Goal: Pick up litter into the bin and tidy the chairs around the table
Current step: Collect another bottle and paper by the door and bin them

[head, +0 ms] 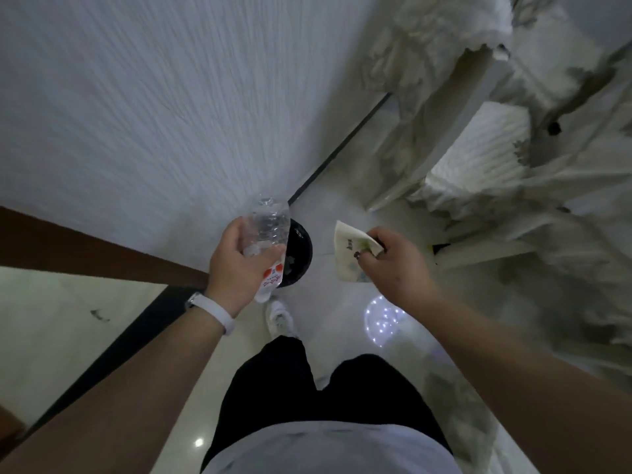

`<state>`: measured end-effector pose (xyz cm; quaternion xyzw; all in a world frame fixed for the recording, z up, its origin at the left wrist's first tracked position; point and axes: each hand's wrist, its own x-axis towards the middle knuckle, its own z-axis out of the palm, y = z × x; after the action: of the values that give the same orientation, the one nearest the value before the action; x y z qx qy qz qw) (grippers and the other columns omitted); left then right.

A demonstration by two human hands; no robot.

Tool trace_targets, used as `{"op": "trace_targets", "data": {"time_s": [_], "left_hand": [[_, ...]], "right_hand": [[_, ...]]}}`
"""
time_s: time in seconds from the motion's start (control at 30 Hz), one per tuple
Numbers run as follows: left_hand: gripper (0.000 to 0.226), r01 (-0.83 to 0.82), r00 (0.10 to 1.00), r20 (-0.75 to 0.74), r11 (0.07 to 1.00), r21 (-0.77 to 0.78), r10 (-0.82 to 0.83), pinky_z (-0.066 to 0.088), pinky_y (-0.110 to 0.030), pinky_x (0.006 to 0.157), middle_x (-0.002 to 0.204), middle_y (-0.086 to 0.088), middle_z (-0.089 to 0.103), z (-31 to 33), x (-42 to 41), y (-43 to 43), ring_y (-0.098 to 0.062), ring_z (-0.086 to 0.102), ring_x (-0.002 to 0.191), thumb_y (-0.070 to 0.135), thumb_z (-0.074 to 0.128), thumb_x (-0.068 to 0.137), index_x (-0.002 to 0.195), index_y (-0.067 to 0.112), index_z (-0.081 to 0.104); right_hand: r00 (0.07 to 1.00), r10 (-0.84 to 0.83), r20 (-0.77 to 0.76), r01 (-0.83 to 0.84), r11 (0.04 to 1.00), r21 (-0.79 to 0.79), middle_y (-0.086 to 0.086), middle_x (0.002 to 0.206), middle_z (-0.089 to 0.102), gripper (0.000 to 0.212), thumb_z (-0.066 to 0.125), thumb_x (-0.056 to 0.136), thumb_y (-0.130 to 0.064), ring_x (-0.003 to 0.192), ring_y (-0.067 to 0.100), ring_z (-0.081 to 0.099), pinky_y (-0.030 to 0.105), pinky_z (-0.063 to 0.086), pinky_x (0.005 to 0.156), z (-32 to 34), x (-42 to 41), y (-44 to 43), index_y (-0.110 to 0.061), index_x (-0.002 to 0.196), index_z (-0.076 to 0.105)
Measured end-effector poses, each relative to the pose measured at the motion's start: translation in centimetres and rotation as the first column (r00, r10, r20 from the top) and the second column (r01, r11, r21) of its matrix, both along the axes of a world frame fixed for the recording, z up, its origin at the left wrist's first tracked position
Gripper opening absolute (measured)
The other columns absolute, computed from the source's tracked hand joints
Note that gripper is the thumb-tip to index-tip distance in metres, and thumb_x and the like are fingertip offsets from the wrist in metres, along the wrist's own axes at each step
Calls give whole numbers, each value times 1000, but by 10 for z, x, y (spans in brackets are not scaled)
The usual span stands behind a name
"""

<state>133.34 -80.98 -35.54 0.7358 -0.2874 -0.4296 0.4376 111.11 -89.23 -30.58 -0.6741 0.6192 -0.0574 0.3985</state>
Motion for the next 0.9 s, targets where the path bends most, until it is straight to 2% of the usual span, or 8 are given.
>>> {"op": "trace_targets", "data": {"time_s": [0.07, 0.2, 0.33, 0.4, 0.53, 0.7, 0.8, 0.9], "left_hand": [[52, -3, 1000, 0, 1000, 24, 3, 55, -43, 95, 102, 27, 67, -21, 12, -25, -2, 65, 102, 27, 84, 77, 93, 67, 55], [45, -8, 1000, 17, 996, 85, 7, 56, -40, 93, 102, 25, 68, -66, 37, -62, 1, 66, 98, 26, 82, 79, 97, 58, 57], [37, -31, 999, 39, 989, 147, 26, 56, -41, 93, 105, 17, 69, -137, 52, -89, -3, 66, 99, 27, 82, 79, 107, 40, 61], [43, -81, 996, 37, 979, 187, 75, 55, -39, 95, 112, 15, 68, -181, 53, -96, -3, 65, 103, 27, 81, 81, 118, 32, 59], [60, -218, 975, 17, 943, 253, 221, 52, -37, 100, 127, 7, 64, -269, 52, -109, -9, 62, 114, 25, 81, 81, 134, 24, 53], [56, -178, 983, 26, 927, 330, 179, 55, -40, 95, 116, 10, 69, -381, 50, -113, -7, 66, 105, 31, 83, 76, 126, 26, 57], [53, -226, 973, 47, 892, 391, 226, 55, -42, 95, 111, 11, 69, -435, 48, -111, -8, 67, 102, 33, 84, 72, 118, 31, 58], [52, -247, 968, 67, 869, 429, 242, 53, -36, 96, 111, 11, 66, -470, 40, -113, -7, 64, 102, 26, 83, 78, 122, 26, 57]], "right_hand": [[1000, 10, -1, -10, 1000, 6, -3, 80, 62, 8, 59, 86, -18, 70, 14, 56, 26, 41, 54, -19, 16, -24, -26, 86, 57], [998, 67, -13, -66, 997, 48, -3, 81, 60, 5, 57, 87, -18, 70, 15, 55, 29, 45, 58, -70, 40, -60, -22, 90, 57], [993, 114, -29, -110, 988, 109, -3, 83, 61, 7, 58, 87, -19, 69, 7, 54, 25, 43, 56, -150, 58, -90, -21, 94, 58], [991, 131, -40, -123, 979, 161, -7, 82, 60, 6, 57, 87, -22, 69, 4, 53, 25, 40, 54, -196, 63, -100, -24, 93, 56], [974, 224, -46, -208, 952, 224, -11, 77, 53, 8, 56, 89, -20, 66, 1, 49, 13, 31, 48, -293, 70, -116, -25, 92, 51], [925, 381, -8, -366, 894, 258, -1, 86, 55, 13, 55, 88, -20, 75, 19, 53, 25, 36, 56, -410, 87, -134, -16, 100, 53], [878, 479, 5, -464, 848, 255, -3, 89, 52, 17, 56, 90, -24, 79, 18, 53, 24, 34, 58, -465, 94, -142, -18, 105, 52], [847, 531, 8, -516, 819, 250, 0, 91, 55, 21, 57, 89, -26, 79, 19, 55, 27, 39, 60, -499, 91, -144, -17, 107, 52]]}}
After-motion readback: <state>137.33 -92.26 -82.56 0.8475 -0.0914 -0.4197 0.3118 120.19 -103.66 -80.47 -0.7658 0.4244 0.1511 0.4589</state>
